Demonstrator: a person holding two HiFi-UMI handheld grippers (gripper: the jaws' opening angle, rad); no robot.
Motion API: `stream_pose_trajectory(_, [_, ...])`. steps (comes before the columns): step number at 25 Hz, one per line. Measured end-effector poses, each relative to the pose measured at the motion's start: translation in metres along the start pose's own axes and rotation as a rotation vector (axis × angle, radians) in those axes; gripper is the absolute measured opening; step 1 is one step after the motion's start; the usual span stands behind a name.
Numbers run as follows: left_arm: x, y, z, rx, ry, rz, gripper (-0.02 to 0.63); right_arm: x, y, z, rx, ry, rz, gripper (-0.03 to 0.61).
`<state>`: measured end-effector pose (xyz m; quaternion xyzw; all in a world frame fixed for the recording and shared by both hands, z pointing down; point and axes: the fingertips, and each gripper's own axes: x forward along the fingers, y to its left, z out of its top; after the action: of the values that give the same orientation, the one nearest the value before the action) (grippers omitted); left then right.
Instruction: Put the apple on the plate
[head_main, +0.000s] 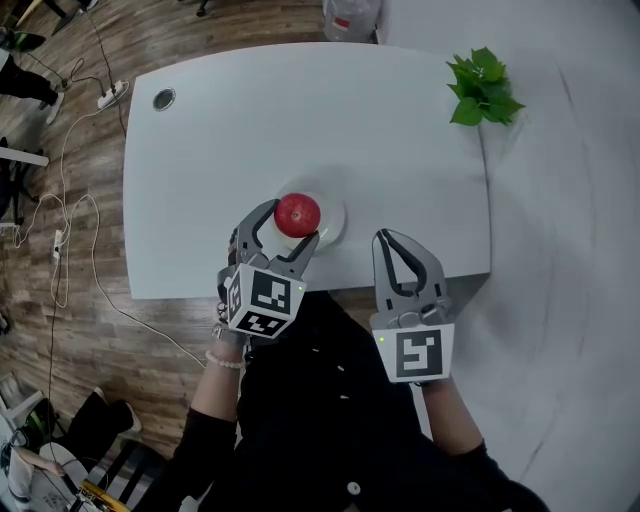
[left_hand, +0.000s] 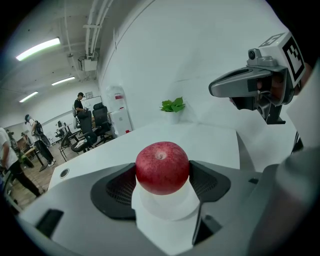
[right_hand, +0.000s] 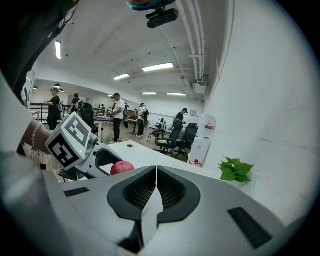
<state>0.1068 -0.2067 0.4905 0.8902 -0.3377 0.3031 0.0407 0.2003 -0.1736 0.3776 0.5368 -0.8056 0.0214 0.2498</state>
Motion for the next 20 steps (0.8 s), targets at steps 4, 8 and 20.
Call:
stream_pose_trajectory(4, [0.009, -0.002, -0.008, -0.002, 0.012, -0.004, 0.344, 0.003, 0.002, -0.004, -0.004, 0.011, 0.015, 0.043])
stream_pose_trajectory(8, [0.017, -0.003, -0.017, 0.001, 0.027, -0.006, 0.344, 0.007, 0.004, -0.003, 0.001, 0.0, 0.022, 0.043])
stream_pose_trajectory(20, [0.038, -0.007, -0.042, -0.025, 0.067, -0.029, 0.344, 0.01, 0.009, -0.011, -0.004, 0.04, 0.034, 0.043])
